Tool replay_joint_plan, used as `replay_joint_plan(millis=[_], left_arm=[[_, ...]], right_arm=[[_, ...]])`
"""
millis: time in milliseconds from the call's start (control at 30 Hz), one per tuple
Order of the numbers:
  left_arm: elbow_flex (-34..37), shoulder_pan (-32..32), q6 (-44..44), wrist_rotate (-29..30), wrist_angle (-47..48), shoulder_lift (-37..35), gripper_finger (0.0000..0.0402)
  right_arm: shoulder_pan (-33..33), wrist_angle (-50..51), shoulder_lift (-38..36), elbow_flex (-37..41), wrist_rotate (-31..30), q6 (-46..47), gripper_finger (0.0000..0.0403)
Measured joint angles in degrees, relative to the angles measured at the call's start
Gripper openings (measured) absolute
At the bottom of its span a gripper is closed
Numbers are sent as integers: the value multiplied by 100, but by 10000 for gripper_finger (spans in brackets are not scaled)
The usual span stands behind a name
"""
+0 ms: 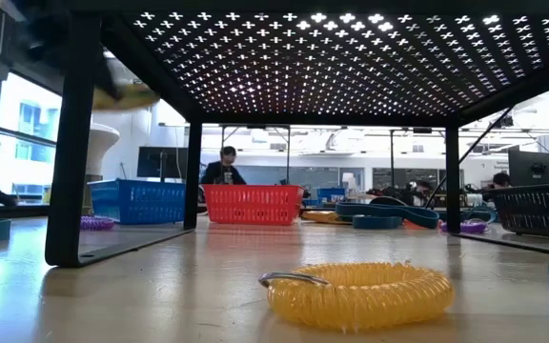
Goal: Pick & Place Office Desk Supplies
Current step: Put the yellow crayon box into the red bin
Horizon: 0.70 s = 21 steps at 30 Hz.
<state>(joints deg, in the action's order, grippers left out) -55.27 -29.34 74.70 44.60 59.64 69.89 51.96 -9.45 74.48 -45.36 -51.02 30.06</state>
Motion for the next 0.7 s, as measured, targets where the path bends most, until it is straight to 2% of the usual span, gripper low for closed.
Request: replay_joint_plan(millis=[100,200,267,333,400,467,567,700], left_arm=[[-2,564,-1432,526,-602,-514,70],[-2,1372,-3056,265,-1636,-829,70],[-4,2013,-4155,-540,-2404,-900,70],[-4,2650,-4989,-1749,-3147,-866,70],[-7,3266,-5436,-2949,-3745,-725,69],[-7,3810,-5567,-3885,-4172,-509,69],[-11,4502,-5585,-4659,-4493,-90,69],[-11,5133,-5587,-5147,-4582,531,69]], right_arm=[[0,3,0,0,1,127,227],[0,-1,0,0,2,166,227],[0,0,0,0,0,168,227],[0,-1,0,0,1,171,227],[0,-1,0,0,2,196,227],[0,1,11,0,0,289,227],[0,-22,124,0,0,328,227],[0,-44,267,0,0,337,227]])
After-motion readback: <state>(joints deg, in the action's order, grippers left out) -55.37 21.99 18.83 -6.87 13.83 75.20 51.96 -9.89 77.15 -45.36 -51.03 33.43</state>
